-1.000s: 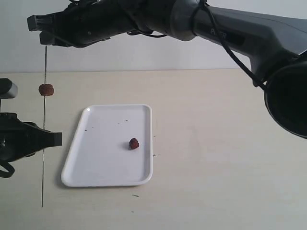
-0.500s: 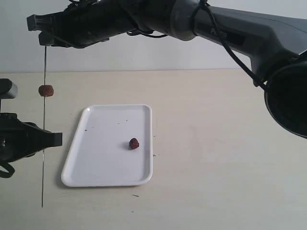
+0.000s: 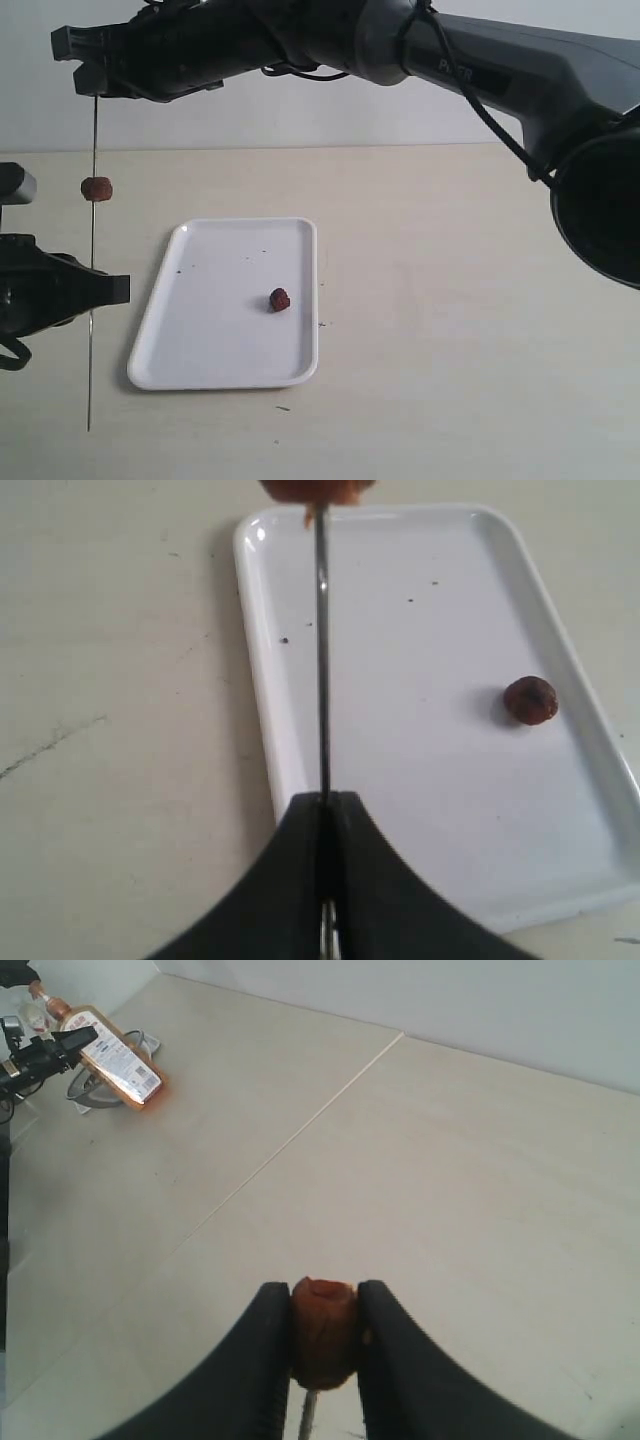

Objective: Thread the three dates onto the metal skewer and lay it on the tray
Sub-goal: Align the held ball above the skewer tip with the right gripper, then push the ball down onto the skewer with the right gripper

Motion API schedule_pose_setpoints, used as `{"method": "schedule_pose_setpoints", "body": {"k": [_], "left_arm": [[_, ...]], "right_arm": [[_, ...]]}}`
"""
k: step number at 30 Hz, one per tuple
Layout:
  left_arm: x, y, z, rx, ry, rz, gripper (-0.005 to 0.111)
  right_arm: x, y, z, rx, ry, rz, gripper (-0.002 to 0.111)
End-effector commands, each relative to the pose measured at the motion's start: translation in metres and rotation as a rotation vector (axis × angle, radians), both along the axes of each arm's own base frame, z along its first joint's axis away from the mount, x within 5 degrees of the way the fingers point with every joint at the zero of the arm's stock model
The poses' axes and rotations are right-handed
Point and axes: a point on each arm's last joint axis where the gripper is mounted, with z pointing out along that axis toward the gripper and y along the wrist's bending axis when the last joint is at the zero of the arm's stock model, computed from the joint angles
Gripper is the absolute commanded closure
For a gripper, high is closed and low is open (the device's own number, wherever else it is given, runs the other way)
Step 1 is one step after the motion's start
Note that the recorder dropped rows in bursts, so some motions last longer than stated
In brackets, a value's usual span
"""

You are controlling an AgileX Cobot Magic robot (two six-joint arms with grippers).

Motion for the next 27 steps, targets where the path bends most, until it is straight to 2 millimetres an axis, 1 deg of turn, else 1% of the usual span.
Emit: {"method": "schedule_pose_setpoints", "body": {"k": [1, 6, 11, 17, 20, 22, 27], "left_arm": [[0.0, 0.001, 0.002, -0.026, -0.016, 0.02, 0.107], [0.001, 0.0, 0.003, -0.049, -0.022, 0.035, 0.107], [0.004, -0.001, 0.007, -0.137, -0.037, 0.095, 0.107], [0.006, -0.002, 0.009, -0.151, -0.065, 0.092, 0.107], [0.011, -0.004, 0.016, -0.154, -0.083, 0.086, 0.107], [0.014, -0.005, 0.016, -0.152, -0.08, 0.086, 0.107], [0.027, -0.011, 0.007, -0.136, -0.053, 0.085, 0.107]], "right_arm": [[-0.002, -0.002, 0.007, -0.009, -0.016, 0.025, 0.085], [-0.004, -0.002, 0.006, -0.019, -0.016, 0.042, 0.085], [-0.002, -0.003, 0.007, -0.013, -0.029, 0.019, 0.085], [-0.003, -0.001, 0.008, 0.009, -0.03, 0.033, 0.086], [-0.008, 0.004, 0.008, 0.008, -0.032, 0.067, 0.086], [-0.009, 0.006, 0.008, 0.004, -0.033, 0.075, 0.086], [-0.013, 0.008, 0.007, -0.004, -0.033, 0.104, 0.086]]}}
